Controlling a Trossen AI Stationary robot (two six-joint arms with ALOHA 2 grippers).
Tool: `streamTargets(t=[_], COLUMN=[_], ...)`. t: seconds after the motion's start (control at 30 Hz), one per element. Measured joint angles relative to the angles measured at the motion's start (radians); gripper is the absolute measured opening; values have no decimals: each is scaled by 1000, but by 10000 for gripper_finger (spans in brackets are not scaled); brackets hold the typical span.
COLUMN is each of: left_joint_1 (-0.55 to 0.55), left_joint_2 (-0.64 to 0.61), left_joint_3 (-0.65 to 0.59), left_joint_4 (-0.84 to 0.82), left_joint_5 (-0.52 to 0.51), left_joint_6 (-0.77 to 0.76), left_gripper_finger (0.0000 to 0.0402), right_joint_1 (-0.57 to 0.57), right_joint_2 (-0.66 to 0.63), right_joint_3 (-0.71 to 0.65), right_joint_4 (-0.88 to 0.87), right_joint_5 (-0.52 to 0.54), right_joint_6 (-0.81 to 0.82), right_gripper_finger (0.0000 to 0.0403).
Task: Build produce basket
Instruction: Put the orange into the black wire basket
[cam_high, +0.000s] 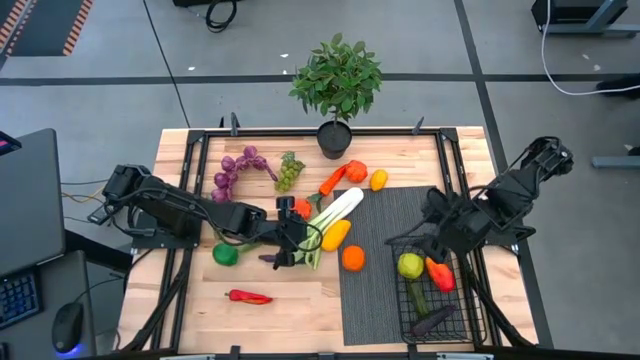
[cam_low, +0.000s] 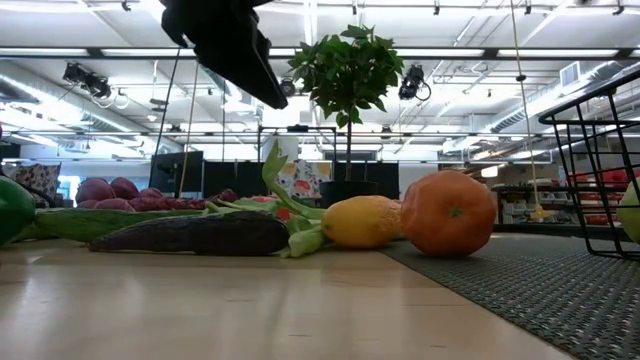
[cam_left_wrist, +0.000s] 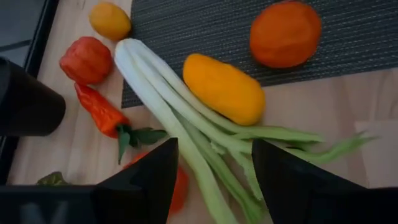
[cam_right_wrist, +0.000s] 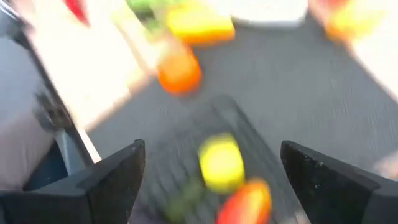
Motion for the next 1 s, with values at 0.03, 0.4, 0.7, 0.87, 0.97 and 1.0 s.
streamTargets(t=[0.03,0.4,0.7,0.87,0.97,1.0], left_joint_1=[8,60,28,-4,-9,-10], left_joint_2=[0,0,0,0,-5,-5], left_joint_3=[0,0,-64,-84,-84,-84], left_joint_4=[-1,-92,-87,-84,-71,-61], left_joint_5=[3,134,134,135,135,134], left_joint_6=[10,-67,-206,-189,-164,-167], left_gripper_finger=[207,187,168,158,153,152], right_joint_1=[-9,-208,-264,-281,-270,-268], right_joint_2=[0,179,417,487,525,539], right_joint_3=[0,-1,-2,-2,-2,-2], right_joint_4=[36,213,304,400,459,463], right_joint_5=[37,10,-59,-113,-135,-142], right_joint_6=[-56,-621,-834,-813,-788,-776], right_gripper_finger=[375,373,373,373,373,373])
